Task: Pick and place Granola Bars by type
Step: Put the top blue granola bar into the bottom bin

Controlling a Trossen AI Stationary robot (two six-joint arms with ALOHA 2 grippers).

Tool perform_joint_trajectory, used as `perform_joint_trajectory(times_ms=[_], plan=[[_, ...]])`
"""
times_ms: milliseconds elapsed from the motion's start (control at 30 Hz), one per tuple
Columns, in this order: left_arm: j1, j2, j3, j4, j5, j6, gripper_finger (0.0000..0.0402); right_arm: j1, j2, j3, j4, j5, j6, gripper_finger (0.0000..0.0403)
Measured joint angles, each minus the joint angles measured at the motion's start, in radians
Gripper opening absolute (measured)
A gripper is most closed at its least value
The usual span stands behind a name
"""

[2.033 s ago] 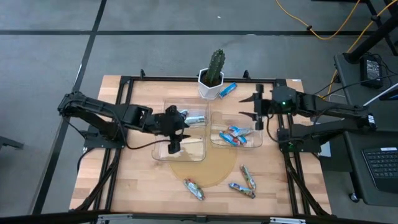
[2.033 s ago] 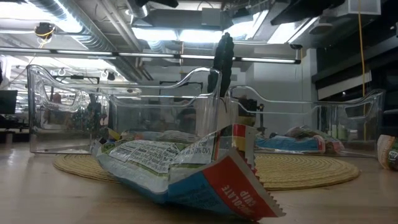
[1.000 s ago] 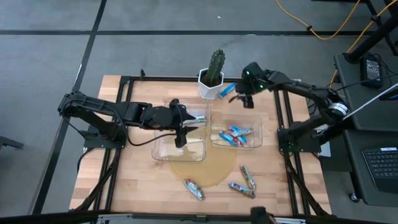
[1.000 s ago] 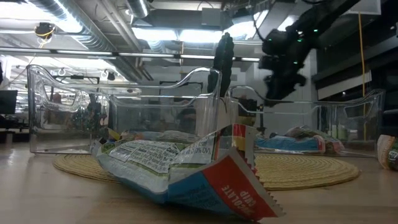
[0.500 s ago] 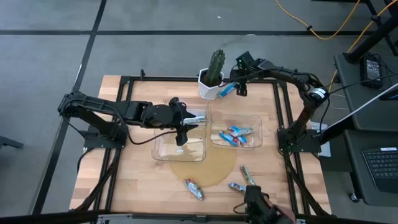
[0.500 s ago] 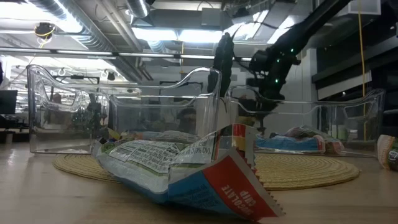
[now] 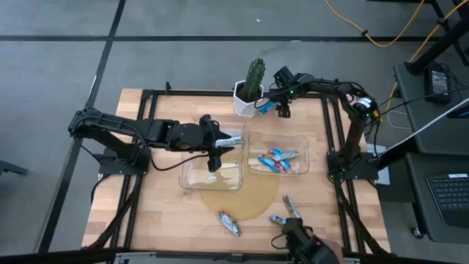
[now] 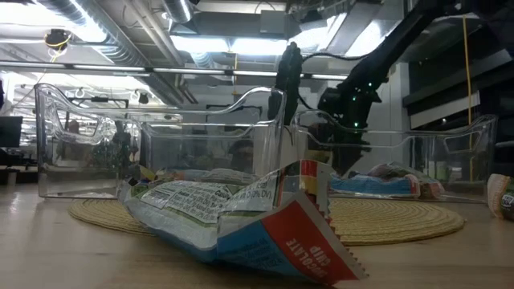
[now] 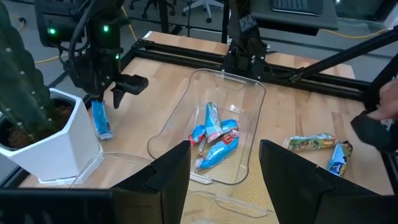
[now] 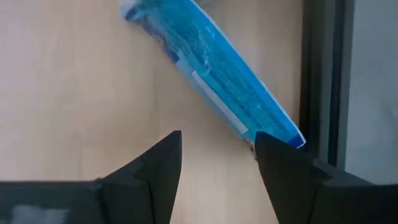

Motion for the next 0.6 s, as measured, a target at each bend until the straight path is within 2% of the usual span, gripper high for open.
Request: perform_joint_trajectory(times_ms=[600], plan=[[0.000, 0.000, 0.000, 0.001, 0.000, -0.051, 0.0182, -0.005, 0.046, 0.000, 0.085, 0.035, 0.013, 0.0205]])
